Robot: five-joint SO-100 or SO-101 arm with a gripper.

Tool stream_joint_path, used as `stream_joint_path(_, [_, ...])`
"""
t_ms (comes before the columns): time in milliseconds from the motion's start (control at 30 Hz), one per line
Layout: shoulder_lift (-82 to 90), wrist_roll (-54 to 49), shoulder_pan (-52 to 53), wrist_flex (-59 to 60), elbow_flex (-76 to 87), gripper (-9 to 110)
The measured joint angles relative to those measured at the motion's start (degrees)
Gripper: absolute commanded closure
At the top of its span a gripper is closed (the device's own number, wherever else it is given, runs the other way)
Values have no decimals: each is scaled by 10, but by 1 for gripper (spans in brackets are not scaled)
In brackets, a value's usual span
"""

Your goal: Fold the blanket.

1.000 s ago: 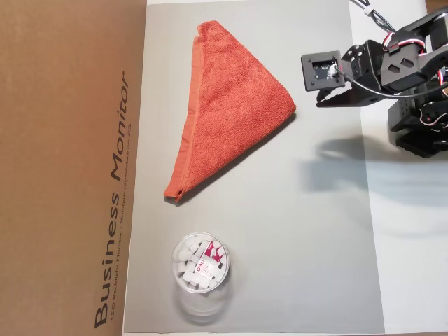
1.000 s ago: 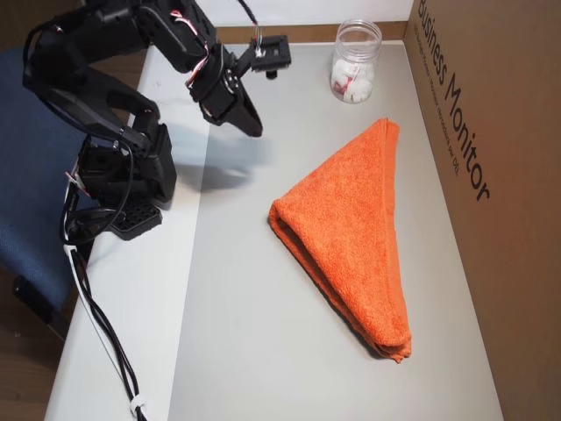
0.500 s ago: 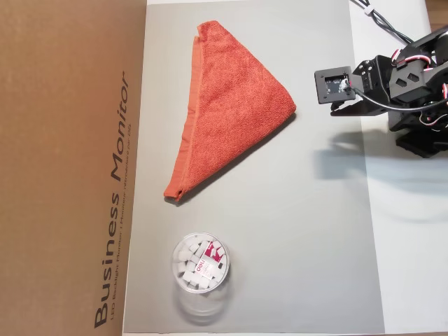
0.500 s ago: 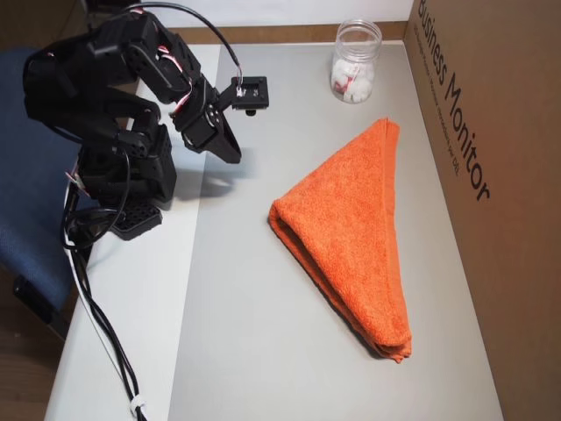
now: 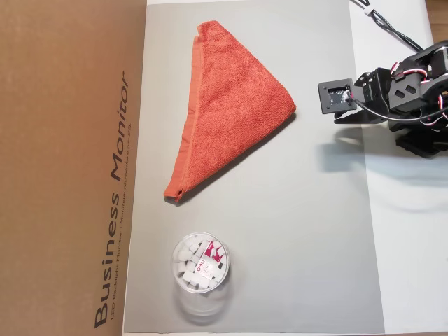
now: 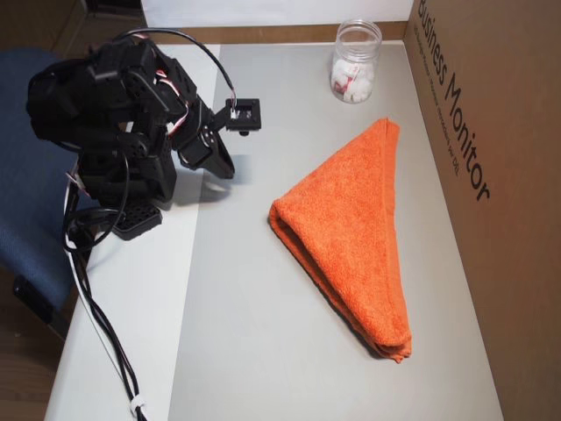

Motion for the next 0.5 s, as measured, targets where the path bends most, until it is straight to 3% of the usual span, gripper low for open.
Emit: stream_joint_path(500, [150, 0, 0, 0, 126, 102])
